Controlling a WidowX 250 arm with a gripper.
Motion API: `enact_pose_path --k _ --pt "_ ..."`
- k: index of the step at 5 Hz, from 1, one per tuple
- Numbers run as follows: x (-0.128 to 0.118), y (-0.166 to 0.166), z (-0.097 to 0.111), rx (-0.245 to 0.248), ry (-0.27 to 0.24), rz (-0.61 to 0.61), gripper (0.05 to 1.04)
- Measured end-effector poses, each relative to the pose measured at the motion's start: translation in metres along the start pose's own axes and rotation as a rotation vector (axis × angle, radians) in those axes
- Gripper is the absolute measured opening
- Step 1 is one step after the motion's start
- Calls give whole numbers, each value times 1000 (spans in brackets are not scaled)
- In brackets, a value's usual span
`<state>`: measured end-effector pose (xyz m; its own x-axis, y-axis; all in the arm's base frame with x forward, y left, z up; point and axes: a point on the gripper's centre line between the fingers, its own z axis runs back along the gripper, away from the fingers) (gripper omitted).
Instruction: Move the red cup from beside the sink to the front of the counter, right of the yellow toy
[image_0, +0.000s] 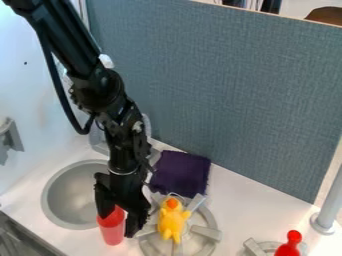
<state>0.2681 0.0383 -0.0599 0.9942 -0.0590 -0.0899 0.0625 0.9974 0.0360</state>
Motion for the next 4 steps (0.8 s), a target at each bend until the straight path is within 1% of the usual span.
enact_pose_path --k 1,3,4 --pt "2 -1 -4 4 9 -10 1007" --pt "2 -5 -19 4 45 -18 1007" --pt "4 -5 -21 4 44 -15 972"
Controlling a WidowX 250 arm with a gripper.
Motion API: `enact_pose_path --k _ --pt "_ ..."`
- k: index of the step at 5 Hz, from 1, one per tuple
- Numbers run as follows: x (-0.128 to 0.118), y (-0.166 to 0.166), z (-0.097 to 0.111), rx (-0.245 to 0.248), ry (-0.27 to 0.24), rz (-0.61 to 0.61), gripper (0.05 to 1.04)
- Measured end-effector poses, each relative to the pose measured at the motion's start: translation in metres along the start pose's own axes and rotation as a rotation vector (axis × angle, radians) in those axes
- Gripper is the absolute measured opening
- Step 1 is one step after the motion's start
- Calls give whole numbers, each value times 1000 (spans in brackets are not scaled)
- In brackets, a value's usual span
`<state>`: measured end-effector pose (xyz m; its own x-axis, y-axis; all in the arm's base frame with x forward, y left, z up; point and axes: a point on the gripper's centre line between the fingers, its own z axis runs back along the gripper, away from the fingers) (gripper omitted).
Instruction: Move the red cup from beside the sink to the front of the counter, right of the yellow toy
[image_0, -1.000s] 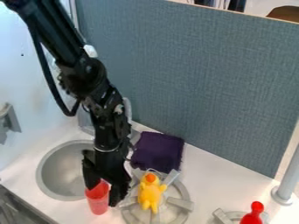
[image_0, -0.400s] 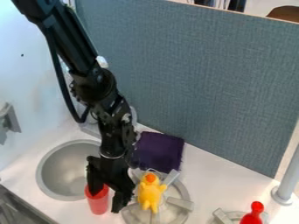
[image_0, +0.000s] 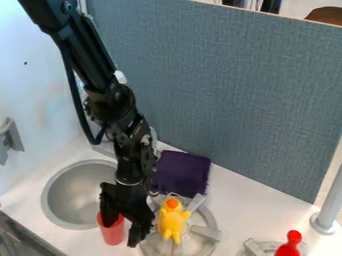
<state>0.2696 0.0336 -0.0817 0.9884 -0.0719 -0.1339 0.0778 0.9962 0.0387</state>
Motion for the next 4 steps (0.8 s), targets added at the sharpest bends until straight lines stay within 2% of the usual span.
enact_pose_path --k 2,3,4 --pt "-5 5 -3 4 15 37 400" --pt "-5 9 -3 9 14 53 182" --pt "-14 13 7 34 -1 57 102"
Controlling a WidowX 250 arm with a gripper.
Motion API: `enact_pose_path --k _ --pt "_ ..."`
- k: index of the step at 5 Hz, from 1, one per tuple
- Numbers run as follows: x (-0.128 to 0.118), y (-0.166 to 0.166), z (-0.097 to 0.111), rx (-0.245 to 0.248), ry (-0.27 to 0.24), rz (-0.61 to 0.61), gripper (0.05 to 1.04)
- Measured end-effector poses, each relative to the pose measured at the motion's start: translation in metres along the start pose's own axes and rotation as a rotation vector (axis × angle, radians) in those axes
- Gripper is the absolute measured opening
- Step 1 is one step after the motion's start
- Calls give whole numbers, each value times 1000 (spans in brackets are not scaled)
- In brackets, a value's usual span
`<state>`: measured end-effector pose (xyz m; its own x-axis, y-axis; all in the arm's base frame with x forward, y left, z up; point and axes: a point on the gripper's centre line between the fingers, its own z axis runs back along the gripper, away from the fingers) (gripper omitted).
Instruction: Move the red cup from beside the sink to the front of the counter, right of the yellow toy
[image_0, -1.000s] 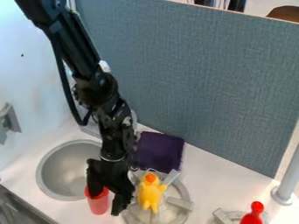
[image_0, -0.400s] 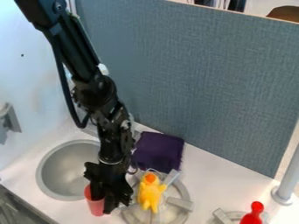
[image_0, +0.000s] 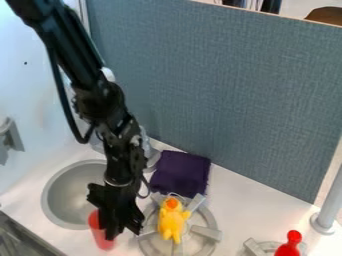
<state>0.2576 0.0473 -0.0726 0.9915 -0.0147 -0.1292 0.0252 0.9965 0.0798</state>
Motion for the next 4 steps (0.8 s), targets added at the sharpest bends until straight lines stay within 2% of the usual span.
enact_pose_path --k 1,3,4 --pt "-5 -1 19 8 -43 8 97" --pt "-6 -58 54 -62 -90 -126 97" --pt "-7 -100 66 -71 -100 -247 97"
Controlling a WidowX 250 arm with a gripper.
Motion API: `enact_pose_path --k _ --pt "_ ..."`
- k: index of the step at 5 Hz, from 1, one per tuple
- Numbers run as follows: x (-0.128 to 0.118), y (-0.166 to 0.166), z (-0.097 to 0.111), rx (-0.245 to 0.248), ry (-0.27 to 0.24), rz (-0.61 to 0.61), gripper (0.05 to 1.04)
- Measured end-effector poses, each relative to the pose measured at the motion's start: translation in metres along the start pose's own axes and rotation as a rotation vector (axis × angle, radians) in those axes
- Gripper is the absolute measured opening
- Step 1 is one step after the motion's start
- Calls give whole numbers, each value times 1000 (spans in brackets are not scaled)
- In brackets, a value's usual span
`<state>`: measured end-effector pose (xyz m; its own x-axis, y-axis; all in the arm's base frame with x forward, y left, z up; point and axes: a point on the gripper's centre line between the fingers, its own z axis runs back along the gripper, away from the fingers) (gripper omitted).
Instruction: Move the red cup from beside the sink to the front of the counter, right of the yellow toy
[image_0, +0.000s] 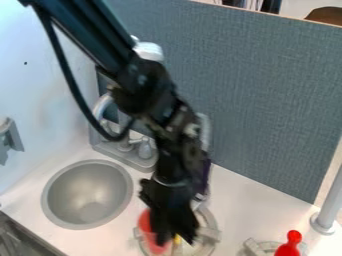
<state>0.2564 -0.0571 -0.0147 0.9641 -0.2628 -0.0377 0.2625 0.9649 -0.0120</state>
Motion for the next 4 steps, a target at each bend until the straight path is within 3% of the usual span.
enact_pose_path --k 1,3,4 --pt "0 -23 6 3 0 -100 97" --pt "21 -60 -39 74 57 -209 97" --pt "34 -64 -52 102 48 -211 97"
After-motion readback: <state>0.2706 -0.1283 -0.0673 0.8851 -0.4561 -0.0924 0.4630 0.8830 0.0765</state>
